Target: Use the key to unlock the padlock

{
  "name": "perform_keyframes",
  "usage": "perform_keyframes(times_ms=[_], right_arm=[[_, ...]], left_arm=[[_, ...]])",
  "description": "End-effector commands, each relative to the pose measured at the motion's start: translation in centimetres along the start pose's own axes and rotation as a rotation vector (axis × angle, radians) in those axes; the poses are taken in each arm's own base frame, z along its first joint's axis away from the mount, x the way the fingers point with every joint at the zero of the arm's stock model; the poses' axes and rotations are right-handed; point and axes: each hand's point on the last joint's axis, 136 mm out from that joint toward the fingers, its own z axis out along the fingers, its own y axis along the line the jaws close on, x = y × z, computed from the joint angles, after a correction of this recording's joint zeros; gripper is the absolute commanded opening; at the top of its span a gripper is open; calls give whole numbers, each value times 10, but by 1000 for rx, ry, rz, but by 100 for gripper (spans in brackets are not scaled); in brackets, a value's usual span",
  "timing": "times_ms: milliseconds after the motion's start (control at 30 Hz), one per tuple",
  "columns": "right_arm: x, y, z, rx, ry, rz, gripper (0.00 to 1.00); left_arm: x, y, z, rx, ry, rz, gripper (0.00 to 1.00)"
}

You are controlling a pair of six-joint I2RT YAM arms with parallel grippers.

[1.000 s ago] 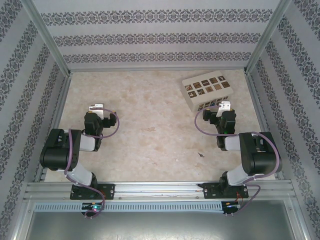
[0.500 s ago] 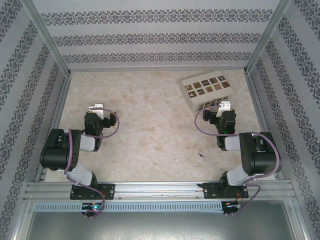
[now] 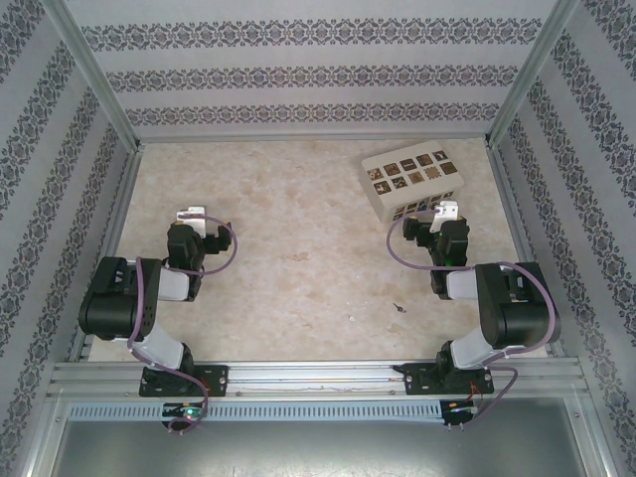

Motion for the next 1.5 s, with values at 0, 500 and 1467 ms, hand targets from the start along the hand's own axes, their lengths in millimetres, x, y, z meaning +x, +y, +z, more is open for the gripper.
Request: perform_keyframes(times_ms=[0, 500, 1467], right_arm=[[-17, 4, 0, -18, -32, -12, 99], [-76, -16, -32, -46, 118, 197, 98], [-69, -87, 98, -116, 441, 650, 98]], left_arm=[[-22, -2, -11, 4, -62, 7, 99], [-102, -29, -54, 104, 100, -218, 99], [-82, -365, 55, 658, 573, -524, 100]])
